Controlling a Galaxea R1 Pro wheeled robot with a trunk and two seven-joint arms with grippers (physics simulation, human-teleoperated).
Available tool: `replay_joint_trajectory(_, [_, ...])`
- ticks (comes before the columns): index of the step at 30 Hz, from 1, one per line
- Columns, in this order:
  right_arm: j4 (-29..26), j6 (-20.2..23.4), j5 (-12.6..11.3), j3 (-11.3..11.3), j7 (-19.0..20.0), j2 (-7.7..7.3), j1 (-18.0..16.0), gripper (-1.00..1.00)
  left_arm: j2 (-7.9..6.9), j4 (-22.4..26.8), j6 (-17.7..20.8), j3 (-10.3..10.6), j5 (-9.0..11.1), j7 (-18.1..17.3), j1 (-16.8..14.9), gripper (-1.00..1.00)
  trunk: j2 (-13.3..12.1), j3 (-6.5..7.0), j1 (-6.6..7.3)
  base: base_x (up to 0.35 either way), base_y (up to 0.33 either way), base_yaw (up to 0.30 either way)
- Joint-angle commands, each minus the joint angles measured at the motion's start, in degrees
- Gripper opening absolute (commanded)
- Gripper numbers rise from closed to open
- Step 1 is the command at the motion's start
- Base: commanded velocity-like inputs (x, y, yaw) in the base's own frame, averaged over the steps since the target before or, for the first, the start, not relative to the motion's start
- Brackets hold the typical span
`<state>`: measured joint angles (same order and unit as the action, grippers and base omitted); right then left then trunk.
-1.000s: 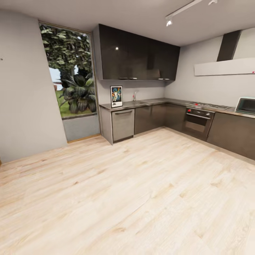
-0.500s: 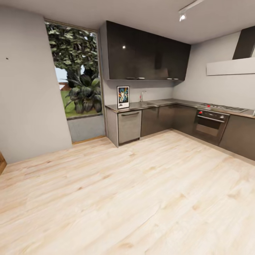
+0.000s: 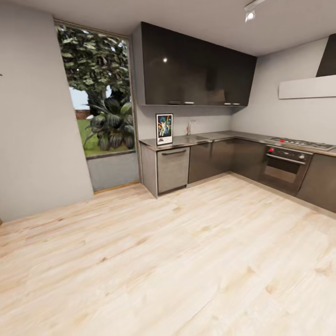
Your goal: Pick up the poster from the kitchen countertop and hang it on one of the wall nails in the kitchen.
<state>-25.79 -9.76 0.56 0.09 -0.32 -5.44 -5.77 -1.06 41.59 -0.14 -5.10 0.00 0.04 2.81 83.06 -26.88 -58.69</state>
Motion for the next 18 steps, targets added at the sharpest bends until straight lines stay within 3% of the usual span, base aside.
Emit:
replay_joint_trajectory(1, [0.0, -0.2, 0.1, 0.0, 0.0, -0.01, 0.0, 1.0, 0.0, 0.1, 0.0, 0.0, 0.0, 0.0, 0.0, 1.0, 0.0, -0.05, -0.04, 0.335, 0.103, 0.0])
replay_joint_trajectory(18, [0.0, -0.2, 0.1, 0.0, 0.0, -0.01, 0.0, 1.0, -0.01, 0.1, 0.0, -0.1, 0.0, 0.0, 0.0, 1.0, 0.0, -0.05, -0.04, 0.331, 0.149, 0.0])
